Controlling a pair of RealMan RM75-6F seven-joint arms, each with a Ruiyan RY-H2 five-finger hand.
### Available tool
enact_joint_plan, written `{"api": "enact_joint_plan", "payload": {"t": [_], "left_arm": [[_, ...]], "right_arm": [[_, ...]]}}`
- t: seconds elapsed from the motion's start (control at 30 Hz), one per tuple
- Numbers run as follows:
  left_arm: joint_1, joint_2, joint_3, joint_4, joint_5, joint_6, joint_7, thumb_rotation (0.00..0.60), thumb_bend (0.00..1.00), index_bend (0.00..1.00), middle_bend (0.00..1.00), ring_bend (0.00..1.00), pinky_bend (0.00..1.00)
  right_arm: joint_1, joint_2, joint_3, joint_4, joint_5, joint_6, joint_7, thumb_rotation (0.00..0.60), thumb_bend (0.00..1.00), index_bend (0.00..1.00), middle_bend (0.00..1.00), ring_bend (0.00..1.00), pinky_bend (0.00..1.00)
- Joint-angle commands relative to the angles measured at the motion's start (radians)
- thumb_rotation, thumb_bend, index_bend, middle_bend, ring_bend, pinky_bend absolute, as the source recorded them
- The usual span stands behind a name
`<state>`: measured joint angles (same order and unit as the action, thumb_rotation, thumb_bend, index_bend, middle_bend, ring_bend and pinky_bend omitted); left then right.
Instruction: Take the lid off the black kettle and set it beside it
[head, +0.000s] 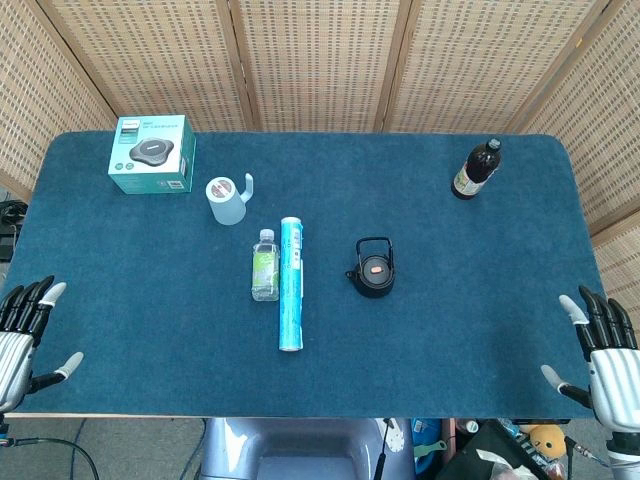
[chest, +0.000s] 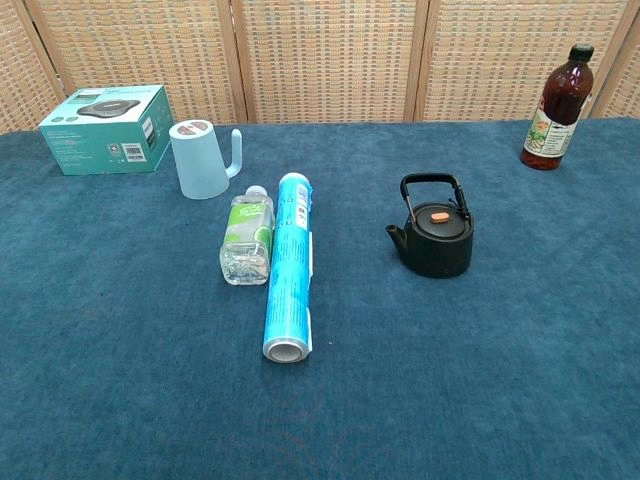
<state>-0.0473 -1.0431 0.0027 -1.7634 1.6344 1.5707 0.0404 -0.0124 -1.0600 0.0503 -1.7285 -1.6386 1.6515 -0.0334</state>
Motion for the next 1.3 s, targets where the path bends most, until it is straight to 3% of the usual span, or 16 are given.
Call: {"api": "enact_joint_plan", "payload": {"t": [0.03, 0.43, 0.53, 0.7, 0.83, 1.03, 1.17, 1.3], "left_arm": [[0.000, -0.001, -0.001, 0.001, -0.002, -0.001, 0.000, 0.600, 0.23, 0.00, 0.00, 0.00, 0.00], [0.001, 0.001, -0.001, -0.001, 0.005, 0.005, -0.006, 0.600, 0.23, 0.00, 0.00, 0.00, 0.00], [-0.001, 0.001, -0.003, 0.001, 0.001, 0.003, -0.010, 0.600, 0.23, 0.00, 0.00, 0.00, 0.00], [-0.006, -0.001, -0.012, 0.007, -0.014, -0.006, -0.013, 0.600, 0.23, 0.00, 0.00, 0.00, 0.00], [-0.014, -0.006, -0.021, 0.016, -0.034, -0.019, -0.010, 0.600, 0.23, 0.00, 0.00, 0.00, 0.00], [-0.025, -0.020, -0.039, 0.035, -0.066, -0.034, -0.004, 0.600, 0.23, 0.00, 0.00, 0.00, 0.00], [-0.030, -0.021, -0.044, 0.040, -0.085, -0.046, -0.008, 0.600, 0.23, 0.00, 0.00, 0.00, 0.00], [-0.033, -0.021, -0.047, 0.043, -0.096, -0.055, -0.013, 0.600, 0.23, 0.00, 0.00, 0.00, 0.00]], "right_arm": [[0.001, 0.000, 0.000, 0.000, 0.001, -0.003, 0.001, 0.600, 0.00, 0.00, 0.00, 0.00, 0.00], [0.049, 0.004, 0.016, 0.011, 0.012, -0.071, 0.050, 0.600, 0.03, 0.00, 0.00, 0.00, 0.00], [0.111, 0.013, 0.046, 0.010, 0.017, -0.141, 0.058, 0.600, 0.09, 0.02, 0.00, 0.00, 0.00], [0.253, 0.026, 0.121, -0.030, 0.060, -0.306, 0.060, 0.600, 0.26, 0.18, 0.00, 0.00, 0.00], [0.381, 0.004, 0.199, -0.064, 0.176, -0.467, 0.005, 0.600, 0.34, 0.33, 0.00, 0.00, 0.00], [0.567, -0.087, 0.283, -0.070, 0.437, -0.687, -0.123, 0.600, 0.45, 0.41, 0.00, 0.00, 0.00], [0.673, -0.171, 0.295, -0.013, 0.613, -0.754, -0.259, 0.600, 0.50, 0.45, 0.00, 0.00, 0.00], [0.732, -0.249, 0.289, 0.038, 0.725, -0.753, -0.334, 0.600, 0.51, 0.46, 0.00, 0.00, 0.00]]}}
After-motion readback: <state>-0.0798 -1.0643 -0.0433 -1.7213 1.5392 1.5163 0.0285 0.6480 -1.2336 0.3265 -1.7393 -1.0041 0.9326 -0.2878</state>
